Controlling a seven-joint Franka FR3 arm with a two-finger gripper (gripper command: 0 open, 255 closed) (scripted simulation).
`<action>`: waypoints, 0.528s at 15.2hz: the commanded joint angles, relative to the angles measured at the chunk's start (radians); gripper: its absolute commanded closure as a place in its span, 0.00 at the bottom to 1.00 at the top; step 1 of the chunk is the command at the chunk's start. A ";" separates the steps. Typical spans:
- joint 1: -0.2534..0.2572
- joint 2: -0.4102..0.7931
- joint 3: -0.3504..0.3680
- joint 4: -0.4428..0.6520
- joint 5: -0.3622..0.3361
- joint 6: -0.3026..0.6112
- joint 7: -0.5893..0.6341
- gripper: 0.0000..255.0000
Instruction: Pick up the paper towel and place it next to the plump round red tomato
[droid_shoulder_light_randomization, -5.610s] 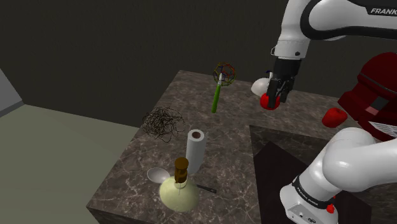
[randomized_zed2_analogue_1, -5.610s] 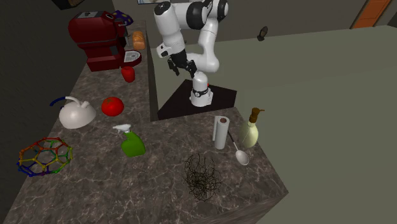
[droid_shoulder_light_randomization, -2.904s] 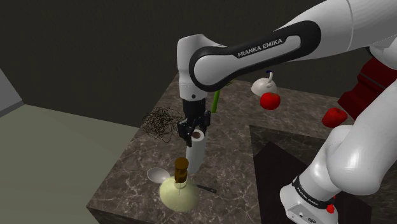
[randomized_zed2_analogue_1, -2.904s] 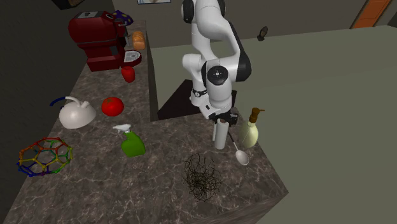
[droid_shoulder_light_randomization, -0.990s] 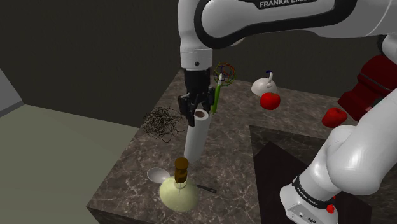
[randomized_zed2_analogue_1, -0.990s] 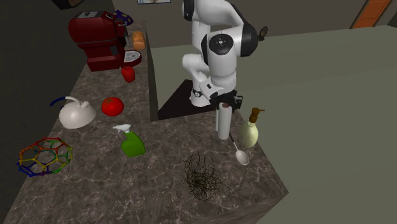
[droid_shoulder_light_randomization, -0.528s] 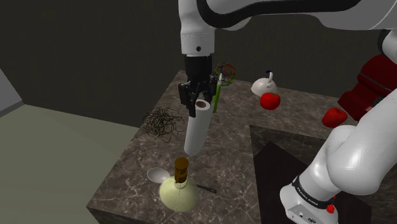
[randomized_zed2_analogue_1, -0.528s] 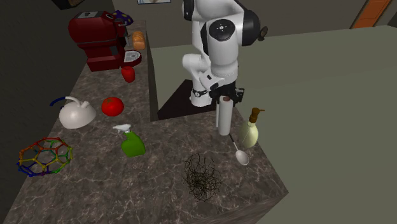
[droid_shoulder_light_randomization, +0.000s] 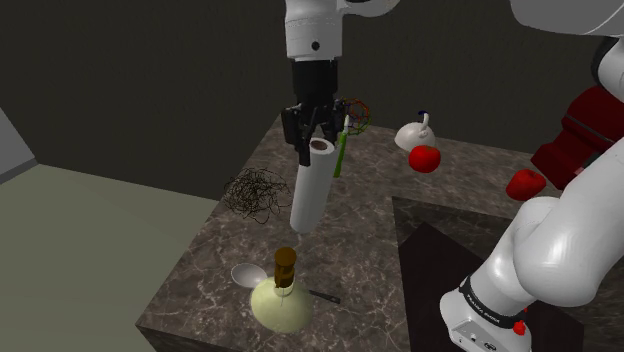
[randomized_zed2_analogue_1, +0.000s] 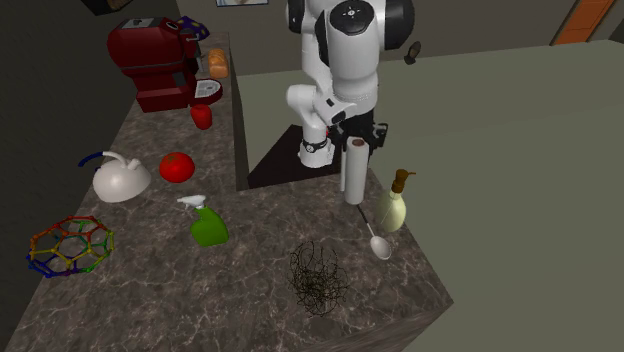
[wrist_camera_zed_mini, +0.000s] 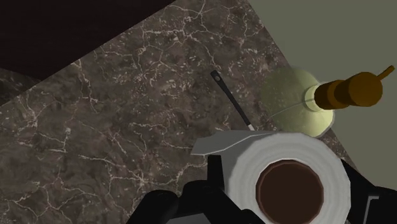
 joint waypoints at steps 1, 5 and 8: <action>0.000 0.005 0.000 0.033 -0.001 -0.028 0.006 1.00; 0.000 0.018 0.000 0.101 -0.002 -0.082 0.020 1.00; 0.000 0.031 0.000 0.157 -0.003 -0.124 0.030 1.00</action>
